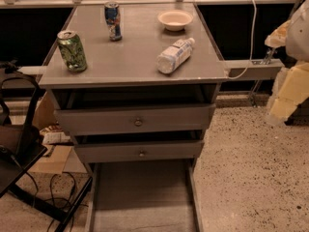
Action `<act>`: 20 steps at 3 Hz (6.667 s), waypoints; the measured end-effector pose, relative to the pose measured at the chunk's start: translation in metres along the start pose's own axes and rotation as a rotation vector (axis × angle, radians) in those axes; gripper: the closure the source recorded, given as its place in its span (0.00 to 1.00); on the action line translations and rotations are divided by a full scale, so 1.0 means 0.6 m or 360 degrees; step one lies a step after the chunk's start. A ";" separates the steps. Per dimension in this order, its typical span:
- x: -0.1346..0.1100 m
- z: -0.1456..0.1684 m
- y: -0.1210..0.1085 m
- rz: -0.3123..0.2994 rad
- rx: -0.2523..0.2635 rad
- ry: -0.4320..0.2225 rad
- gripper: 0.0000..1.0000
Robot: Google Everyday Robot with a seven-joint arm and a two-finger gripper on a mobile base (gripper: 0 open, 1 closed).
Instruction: Place blue plastic bottle into bottom drawer
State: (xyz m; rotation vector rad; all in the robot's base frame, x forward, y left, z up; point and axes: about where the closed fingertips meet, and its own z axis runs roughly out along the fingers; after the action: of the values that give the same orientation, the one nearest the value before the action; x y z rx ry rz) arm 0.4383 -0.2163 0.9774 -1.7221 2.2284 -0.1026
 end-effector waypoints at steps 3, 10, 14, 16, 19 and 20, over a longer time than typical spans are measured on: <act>-0.018 -0.009 -0.035 0.0240 0.0018 -0.0084 0.00; -0.167 0.150 -0.273 0.1628 0.0106 0.0180 0.00; -0.283 0.299 -0.441 0.2249 0.0201 0.0097 0.00; -0.256 0.369 -0.426 0.2466 0.0152 0.0241 0.03; -0.245 0.435 -0.407 0.2569 -0.0048 0.0262 0.74; -0.245 0.435 -0.407 0.2569 -0.0048 0.0262 0.96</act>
Offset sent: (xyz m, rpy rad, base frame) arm 0.0163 0.0029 0.0068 0.0389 0.0157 -0.0807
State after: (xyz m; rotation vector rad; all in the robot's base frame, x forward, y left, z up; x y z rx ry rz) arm 0.7747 -0.1063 0.8220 0.4453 2.9606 0.1735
